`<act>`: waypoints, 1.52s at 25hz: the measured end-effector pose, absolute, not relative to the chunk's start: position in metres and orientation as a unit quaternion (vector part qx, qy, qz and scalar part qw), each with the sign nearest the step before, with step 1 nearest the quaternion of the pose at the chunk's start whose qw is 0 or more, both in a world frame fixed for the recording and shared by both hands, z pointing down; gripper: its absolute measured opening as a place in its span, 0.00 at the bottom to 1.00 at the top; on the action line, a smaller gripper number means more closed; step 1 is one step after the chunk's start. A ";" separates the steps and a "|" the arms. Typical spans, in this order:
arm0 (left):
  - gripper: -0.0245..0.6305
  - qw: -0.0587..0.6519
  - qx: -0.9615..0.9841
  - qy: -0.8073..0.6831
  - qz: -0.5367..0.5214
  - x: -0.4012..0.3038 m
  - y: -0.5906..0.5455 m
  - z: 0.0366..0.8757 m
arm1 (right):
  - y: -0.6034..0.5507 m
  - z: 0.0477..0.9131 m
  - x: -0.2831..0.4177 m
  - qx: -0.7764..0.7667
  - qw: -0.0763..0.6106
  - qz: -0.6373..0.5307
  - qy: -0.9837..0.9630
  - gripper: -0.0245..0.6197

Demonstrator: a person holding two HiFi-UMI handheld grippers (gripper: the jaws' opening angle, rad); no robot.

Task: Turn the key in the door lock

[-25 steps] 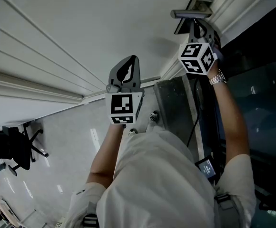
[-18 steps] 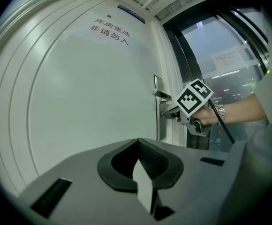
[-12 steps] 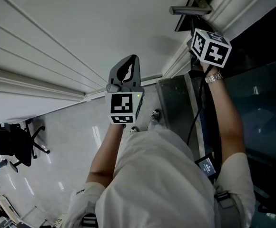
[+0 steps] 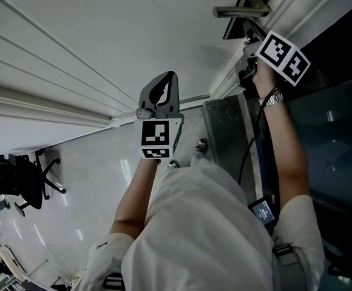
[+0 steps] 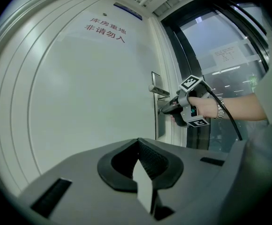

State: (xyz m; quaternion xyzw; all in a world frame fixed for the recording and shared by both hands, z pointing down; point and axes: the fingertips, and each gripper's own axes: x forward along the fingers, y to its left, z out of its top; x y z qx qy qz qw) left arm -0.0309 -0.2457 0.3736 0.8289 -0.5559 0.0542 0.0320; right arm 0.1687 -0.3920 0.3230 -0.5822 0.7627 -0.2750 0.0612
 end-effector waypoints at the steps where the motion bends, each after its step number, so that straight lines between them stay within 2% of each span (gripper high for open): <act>1: 0.05 0.031 0.829 -0.556 0.054 -0.029 -0.245 0.373 | -0.391 0.323 0.170 -0.575 0.078 -0.293 0.760 0.05; 10: 0.05 0.030 0.829 -0.556 0.058 -0.026 -0.246 0.373 | -0.391 0.326 0.170 -0.505 0.228 -0.439 0.708 0.06; 14: 0.05 0.027 0.829 -0.555 0.061 -0.024 -0.243 0.377 | -0.390 0.331 0.169 -0.471 0.274 -0.488 0.682 0.07; 20: 0.05 0.023 0.829 -0.555 0.063 -0.024 -0.240 0.372 | -0.386 0.326 0.170 -0.487 0.226 -0.433 0.724 0.08; 22: 0.05 0.022 0.829 -0.556 0.062 -0.026 -0.242 0.369 | -0.385 0.324 0.169 -0.490 0.213 -0.416 0.736 0.16; 25: 0.05 0.023 0.829 -0.556 0.061 -0.028 -0.250 0.366 | -0.387 0.321 0.164 -0.501 0.159 -0.360 0.771 0.24; 28: 0.05 0.023 0.829 -0.556 0.057 -0.030 -0.256 0.363 | -0.382 0.319 0.162 -0.533 0.064 -0.259 0.803 0.28; 33: 0.05 0.022 0.833 -0.550 0.051 -0.028 -0.248 0.366 | -0.362 0.317 0.170 -0.588 -0.107 -0.046 0.801 0.30; 38: 0.05 0.029 0.834 -0.549 0.041 -0.025 -0.248 0.364 | -0.362 0.317 0.163 -0.569 -0.269 0.131 0.766 0.30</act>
